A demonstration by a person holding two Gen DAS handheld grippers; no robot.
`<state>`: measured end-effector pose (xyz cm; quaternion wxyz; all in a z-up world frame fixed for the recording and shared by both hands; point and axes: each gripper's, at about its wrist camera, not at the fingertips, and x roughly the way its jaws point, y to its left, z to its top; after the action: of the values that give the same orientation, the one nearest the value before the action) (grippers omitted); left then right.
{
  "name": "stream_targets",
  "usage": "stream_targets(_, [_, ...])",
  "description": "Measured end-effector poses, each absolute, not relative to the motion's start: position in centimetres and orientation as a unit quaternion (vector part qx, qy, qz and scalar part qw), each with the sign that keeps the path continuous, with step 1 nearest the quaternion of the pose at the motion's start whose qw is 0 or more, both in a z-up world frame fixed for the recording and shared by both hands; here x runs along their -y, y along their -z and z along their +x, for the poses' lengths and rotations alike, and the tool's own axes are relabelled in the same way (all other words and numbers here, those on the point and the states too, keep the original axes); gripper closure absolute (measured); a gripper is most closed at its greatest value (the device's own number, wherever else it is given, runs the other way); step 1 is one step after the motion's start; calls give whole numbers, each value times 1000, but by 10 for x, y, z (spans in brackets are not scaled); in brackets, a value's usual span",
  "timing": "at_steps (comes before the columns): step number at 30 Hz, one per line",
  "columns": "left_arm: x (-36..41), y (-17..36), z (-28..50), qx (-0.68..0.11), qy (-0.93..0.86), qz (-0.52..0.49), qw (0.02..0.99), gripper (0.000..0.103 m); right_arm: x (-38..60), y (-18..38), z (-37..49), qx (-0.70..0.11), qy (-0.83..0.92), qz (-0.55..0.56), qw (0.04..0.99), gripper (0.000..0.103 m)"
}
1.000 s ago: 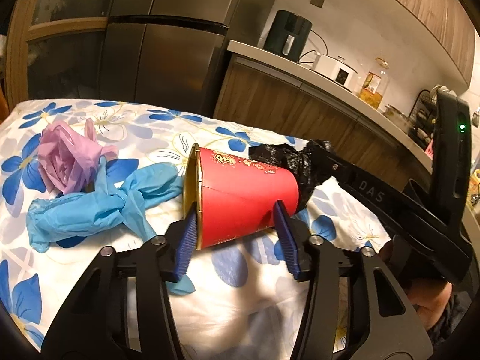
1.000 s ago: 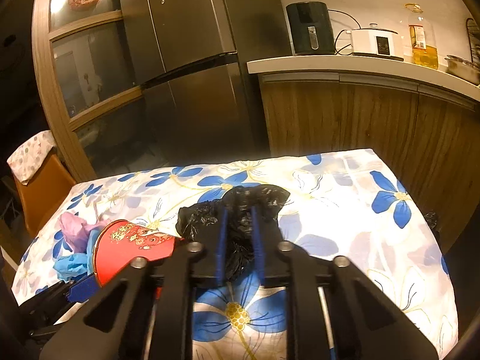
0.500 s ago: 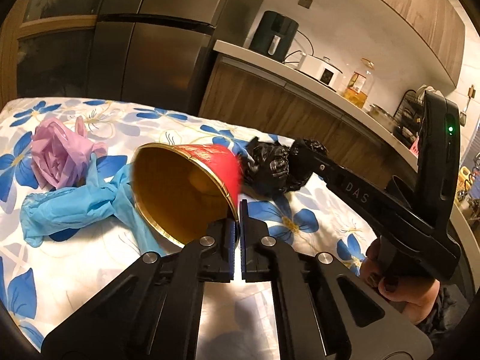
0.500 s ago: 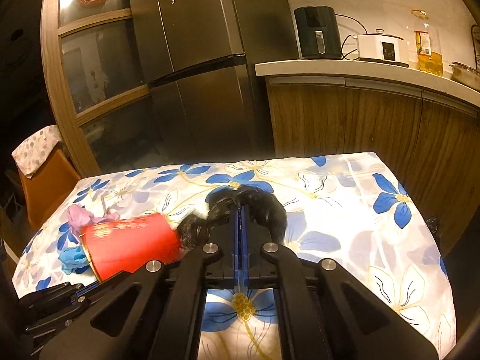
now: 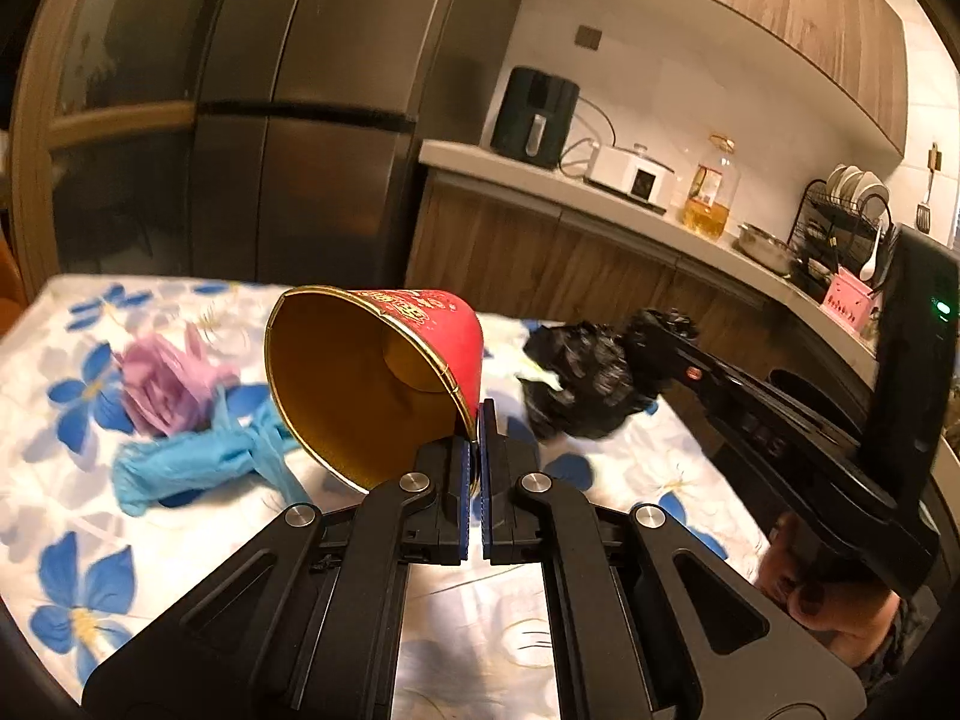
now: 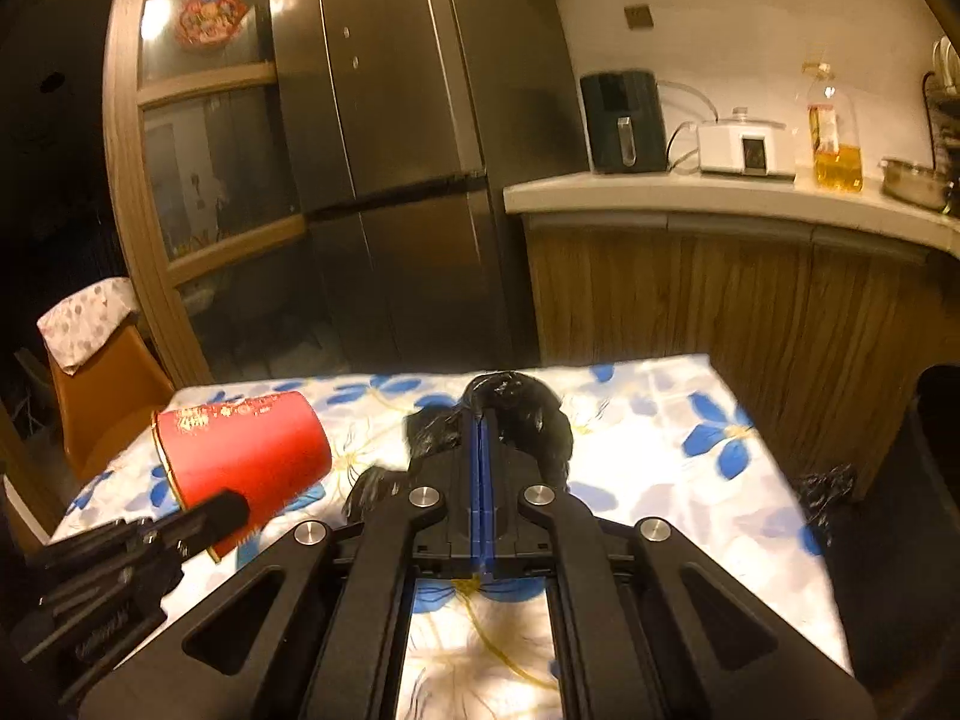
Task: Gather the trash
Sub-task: 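Grasp the red paper cup with the left gripper while the right gripper grasps the black bag, then carry the red cup and black bag over the black bin with both grippers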
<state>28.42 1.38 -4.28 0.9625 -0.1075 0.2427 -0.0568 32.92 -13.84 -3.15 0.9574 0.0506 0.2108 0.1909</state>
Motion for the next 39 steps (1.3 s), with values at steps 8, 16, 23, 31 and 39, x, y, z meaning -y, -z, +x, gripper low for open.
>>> stream_targets(8, [17, 15, 264, -222, 60, -98, 968, 102, 178, 2, 295, -176, -178, 59, 966, 102])
stream_targets(16, [66, -2, 253, -210, 82, -84, 971, 102, 226, -11, 270, -157, -143, 68, 975, 102])
stream_targets(23, [115, -9, 255, -214, 111, -71, 968, 102, 273, -20, 252, -144, -100, 71, 982, 102])
stream_targets(31, [191, -24, 268, -202, 166, -51, 964, 102, 330, -27, 240, -126, -42, 72, 989, 102])
stream_targets(39, [263, -33, 284, -184, 216, -27, 959, 102, 376, -27, 234, -118, 8, 75, 990, 102])
